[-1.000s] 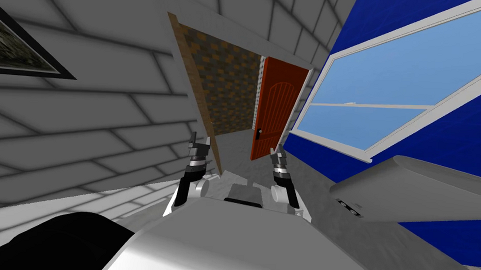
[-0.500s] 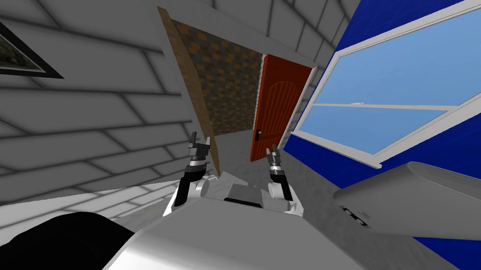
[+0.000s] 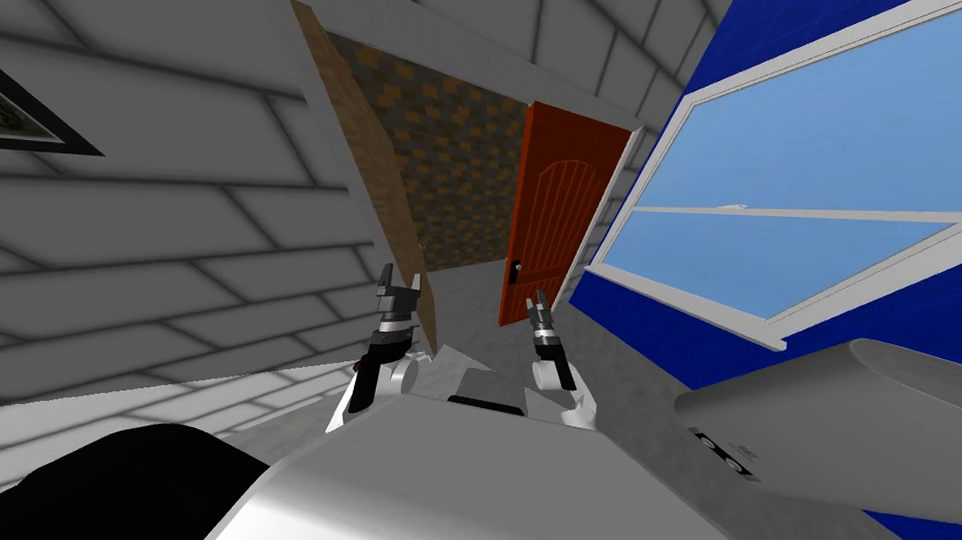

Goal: Push the door open

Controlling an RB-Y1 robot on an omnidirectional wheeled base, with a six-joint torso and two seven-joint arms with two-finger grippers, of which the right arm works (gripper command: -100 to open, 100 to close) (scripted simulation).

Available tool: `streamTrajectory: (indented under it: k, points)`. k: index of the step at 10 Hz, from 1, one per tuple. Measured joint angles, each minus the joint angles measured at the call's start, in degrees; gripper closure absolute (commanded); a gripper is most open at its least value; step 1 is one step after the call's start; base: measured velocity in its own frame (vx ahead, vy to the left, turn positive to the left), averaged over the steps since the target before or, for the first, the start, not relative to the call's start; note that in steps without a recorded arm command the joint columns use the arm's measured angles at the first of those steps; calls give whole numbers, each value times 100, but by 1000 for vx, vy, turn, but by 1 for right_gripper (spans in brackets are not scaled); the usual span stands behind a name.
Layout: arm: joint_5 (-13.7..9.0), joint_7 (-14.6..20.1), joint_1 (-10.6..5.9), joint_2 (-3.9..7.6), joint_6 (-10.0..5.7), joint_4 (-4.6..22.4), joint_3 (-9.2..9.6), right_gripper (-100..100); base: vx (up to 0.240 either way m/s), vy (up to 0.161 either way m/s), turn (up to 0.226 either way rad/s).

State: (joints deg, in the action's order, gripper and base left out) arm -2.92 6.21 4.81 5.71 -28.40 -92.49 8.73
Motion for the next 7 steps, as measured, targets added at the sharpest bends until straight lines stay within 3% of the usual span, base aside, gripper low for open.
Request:
streamTrajectory:
  k: [4, 7]
  points:
    - [34, 48, -315, -6, 34, 507, 63, -100, 56, -72, 44]
    - [61, 113, -578, 12, 49, 972, 128, -100, 81, -120, 51]
